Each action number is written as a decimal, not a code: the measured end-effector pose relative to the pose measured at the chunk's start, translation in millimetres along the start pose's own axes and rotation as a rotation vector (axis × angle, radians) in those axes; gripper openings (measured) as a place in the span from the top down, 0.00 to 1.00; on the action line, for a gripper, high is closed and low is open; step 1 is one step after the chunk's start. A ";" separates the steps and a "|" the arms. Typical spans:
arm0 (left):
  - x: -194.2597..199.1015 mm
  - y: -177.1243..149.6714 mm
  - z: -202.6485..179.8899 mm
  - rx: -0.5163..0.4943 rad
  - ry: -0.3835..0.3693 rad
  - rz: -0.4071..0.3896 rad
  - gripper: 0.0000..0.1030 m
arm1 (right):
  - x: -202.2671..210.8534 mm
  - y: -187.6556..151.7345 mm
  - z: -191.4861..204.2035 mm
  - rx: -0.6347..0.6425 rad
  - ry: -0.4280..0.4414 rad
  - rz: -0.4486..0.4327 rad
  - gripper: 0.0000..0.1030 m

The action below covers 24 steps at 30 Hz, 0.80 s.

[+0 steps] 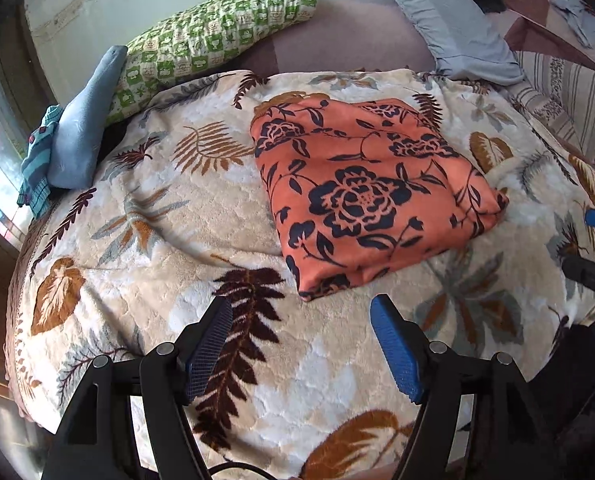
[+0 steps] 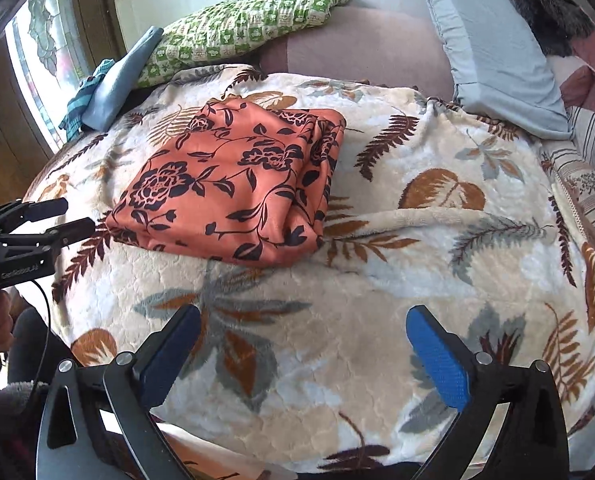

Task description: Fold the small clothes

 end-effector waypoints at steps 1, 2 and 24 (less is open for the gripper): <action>4.4 -7.2 0.4 -0.003 -0.008 0.000 0.30 | 2.4 -1.1 0.3 0.007 -0.004 -0.003 0.00; 6.8 -14.1 0.5 0.003 -0.014 0.003 0.30 | 3.5 -1.4 1.3 0.004 0.001 -0.001 0.00; 19.3 -24.3 -16.4 -0.031 0.011 0.026 0.31 | 18.2 -14.3 -0.1 0.063 -0.104 0.020 0.00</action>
Point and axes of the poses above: each gripper's, at about its wrist camera, not at the fingertips, and x roughly against the way its jaws point, z to its left, y to its top, the point moved 10 cm from there along -x, roughly the way its jaws point, and after that the axes turned 1 degree about z, right-handed, at the moved point
